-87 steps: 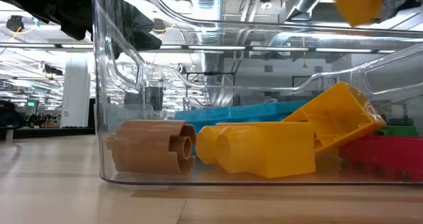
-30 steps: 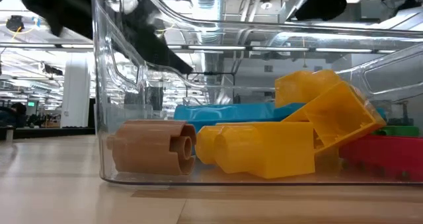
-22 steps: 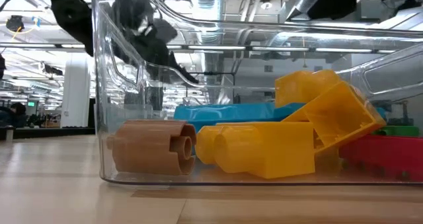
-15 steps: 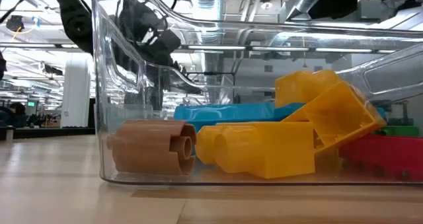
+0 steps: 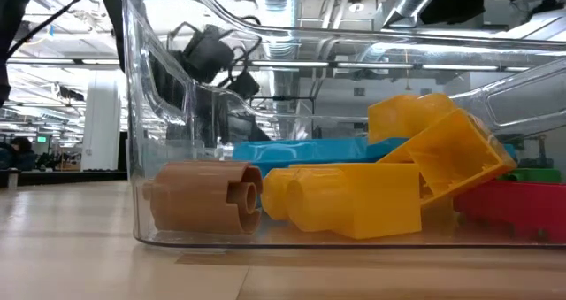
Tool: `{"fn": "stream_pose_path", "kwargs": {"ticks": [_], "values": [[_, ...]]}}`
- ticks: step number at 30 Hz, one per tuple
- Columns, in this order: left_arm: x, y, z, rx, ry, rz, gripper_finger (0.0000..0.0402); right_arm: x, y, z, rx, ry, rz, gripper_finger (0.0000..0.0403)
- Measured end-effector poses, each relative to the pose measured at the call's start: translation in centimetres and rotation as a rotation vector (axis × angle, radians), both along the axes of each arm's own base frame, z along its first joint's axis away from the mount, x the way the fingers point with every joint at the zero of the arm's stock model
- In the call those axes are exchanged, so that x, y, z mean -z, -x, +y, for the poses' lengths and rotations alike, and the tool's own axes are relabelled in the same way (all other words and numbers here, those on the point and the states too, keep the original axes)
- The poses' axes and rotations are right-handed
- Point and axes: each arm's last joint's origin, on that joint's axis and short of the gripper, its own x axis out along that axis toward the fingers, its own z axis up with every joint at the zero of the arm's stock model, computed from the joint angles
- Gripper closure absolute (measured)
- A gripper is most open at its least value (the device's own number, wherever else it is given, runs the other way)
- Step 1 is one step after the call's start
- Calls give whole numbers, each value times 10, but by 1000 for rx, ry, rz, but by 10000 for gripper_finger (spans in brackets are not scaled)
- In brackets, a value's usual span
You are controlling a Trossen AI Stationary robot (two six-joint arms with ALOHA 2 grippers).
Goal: Pick & Place Toys
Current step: Put the yellow game piece into the bottom transparent bin
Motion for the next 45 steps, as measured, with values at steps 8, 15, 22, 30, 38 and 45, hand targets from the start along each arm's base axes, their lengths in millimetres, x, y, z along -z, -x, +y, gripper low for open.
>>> {"fn": "stream_pose_path", "kwargs": {"ticks": [8,15,22,30,38,45], "values": [[26,0,1,11,41,85,119,0,0,0,0,2,3,63],[26,-1,-1,42,37,71,163,0,0,0,0,2,3,63],[27,-3,-9,57,52,80,275,1,1,-1,10,-3,16,63],[21,-3,-20,66,85,88,274,2,2,1,8,-9,20,63],[-56,13,-49,55,-9,-70,274,2,4,3,3,-14,23,63],[-103,39,-117,277,41,-252,274,2,4,3,5,-11,29,63]]}}
